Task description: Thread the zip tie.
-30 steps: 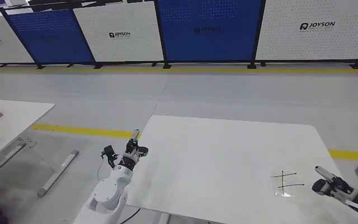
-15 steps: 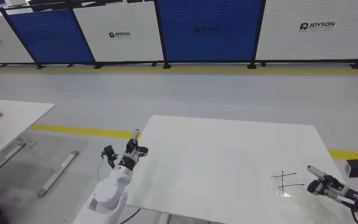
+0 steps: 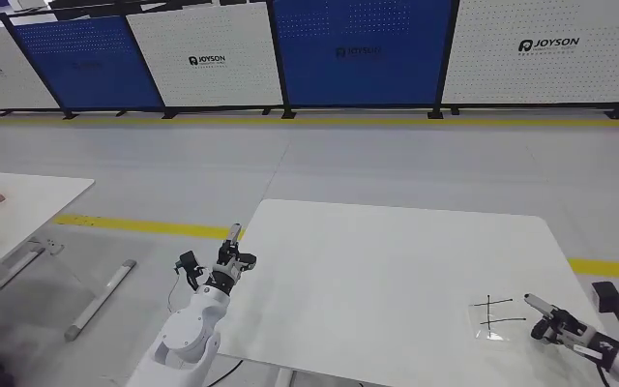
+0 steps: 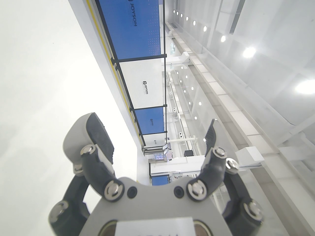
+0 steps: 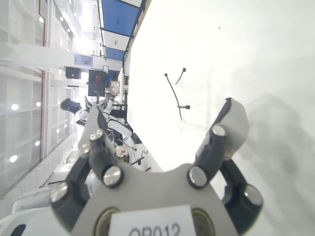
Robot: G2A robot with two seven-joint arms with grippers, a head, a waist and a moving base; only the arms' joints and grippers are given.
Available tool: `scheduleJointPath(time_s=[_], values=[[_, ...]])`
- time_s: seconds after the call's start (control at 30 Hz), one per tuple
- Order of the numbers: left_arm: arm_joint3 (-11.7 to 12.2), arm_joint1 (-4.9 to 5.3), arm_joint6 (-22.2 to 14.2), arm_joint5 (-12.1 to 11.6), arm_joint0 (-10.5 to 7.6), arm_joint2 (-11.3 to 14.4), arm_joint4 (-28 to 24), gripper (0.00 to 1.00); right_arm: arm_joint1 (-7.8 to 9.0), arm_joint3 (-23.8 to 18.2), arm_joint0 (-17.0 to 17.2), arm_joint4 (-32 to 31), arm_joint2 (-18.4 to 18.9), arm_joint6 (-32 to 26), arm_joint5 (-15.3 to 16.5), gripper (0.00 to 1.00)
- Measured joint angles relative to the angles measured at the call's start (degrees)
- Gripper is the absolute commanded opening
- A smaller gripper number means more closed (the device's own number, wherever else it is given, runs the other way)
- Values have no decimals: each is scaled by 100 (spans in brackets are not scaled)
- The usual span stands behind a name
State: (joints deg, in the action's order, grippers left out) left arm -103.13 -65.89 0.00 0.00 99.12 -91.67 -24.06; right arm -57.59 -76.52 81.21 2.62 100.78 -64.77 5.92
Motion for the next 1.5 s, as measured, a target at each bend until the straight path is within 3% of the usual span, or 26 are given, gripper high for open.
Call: scheduleJointPath(time_s=[0.83, 1.03, 1.17, 1.5], values=[[0, 0, 0, 0, 0, 0, 0, 100, 1, 22, -42, 12, -36, -19, -21, 100], [0, 0, 0, 0, 0, 0, 0, 100, 16, 160, -128, 0, -78, 216, -46, 100], [0, 0, 0, 0, 0, 0, 0, 100, 39, 195, -194, -27, -109, 154, 100, 100], [0, 0, 0, 0, 0, 0, 0, 100, 36, 163, -184, -50, -145, 190, 94, 100]])
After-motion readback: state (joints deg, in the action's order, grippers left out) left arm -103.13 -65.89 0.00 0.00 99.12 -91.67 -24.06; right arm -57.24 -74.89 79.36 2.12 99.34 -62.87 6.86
